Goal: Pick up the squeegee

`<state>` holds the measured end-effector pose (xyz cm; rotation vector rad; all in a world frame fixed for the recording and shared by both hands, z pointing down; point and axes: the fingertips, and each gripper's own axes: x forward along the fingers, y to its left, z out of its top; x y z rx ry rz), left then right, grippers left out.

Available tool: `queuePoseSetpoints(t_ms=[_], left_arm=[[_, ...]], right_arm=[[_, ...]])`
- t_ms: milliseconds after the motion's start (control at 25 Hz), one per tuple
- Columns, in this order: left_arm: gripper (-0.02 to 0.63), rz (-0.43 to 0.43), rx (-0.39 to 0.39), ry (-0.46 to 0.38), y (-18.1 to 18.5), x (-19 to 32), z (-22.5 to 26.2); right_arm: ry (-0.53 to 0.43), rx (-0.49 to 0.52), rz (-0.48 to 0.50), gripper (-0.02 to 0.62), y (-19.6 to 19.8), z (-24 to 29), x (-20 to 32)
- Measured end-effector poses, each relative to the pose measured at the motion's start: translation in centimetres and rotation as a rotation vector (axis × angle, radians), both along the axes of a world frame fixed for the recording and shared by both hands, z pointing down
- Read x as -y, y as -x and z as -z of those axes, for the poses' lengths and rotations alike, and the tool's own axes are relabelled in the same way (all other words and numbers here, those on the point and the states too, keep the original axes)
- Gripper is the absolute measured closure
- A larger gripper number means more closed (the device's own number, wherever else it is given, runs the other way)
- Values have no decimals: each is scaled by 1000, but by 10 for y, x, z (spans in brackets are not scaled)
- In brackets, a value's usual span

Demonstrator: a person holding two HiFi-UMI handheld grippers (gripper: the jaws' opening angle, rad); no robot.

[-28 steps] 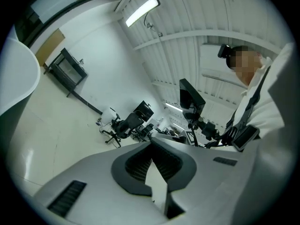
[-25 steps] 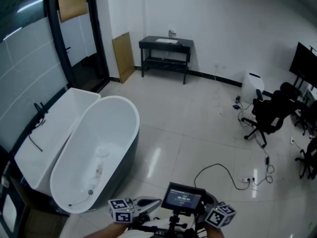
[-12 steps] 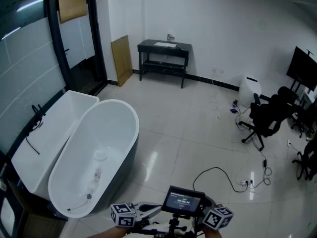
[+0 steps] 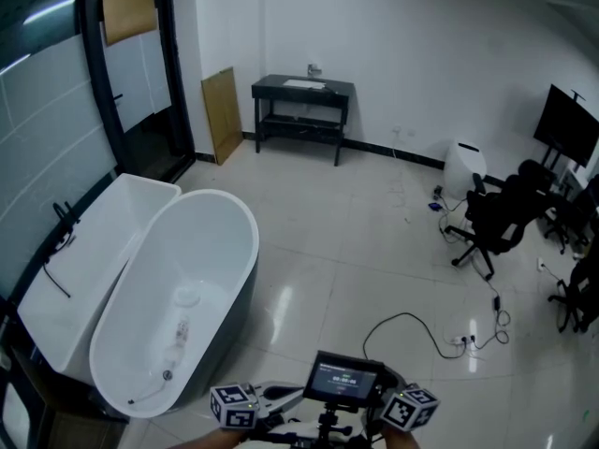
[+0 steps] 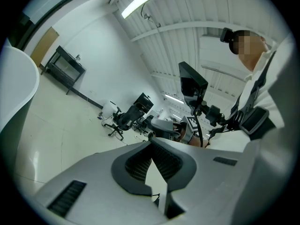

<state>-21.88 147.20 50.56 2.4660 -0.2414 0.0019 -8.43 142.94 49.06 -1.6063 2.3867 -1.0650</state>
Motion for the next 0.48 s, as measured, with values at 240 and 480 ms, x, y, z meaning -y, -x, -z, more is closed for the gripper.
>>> queuePoseSetpoints(t_ms=[240, 480], left_arm=[[612, 45, -25, 21, 25, 13, 0], [612, 83, -76, 56, 55, 34, -2]], right_arm=[[-6, 7, -19, 497, 10, -6, 2], [13, -32, -52, 497, 24, -10, 12]])
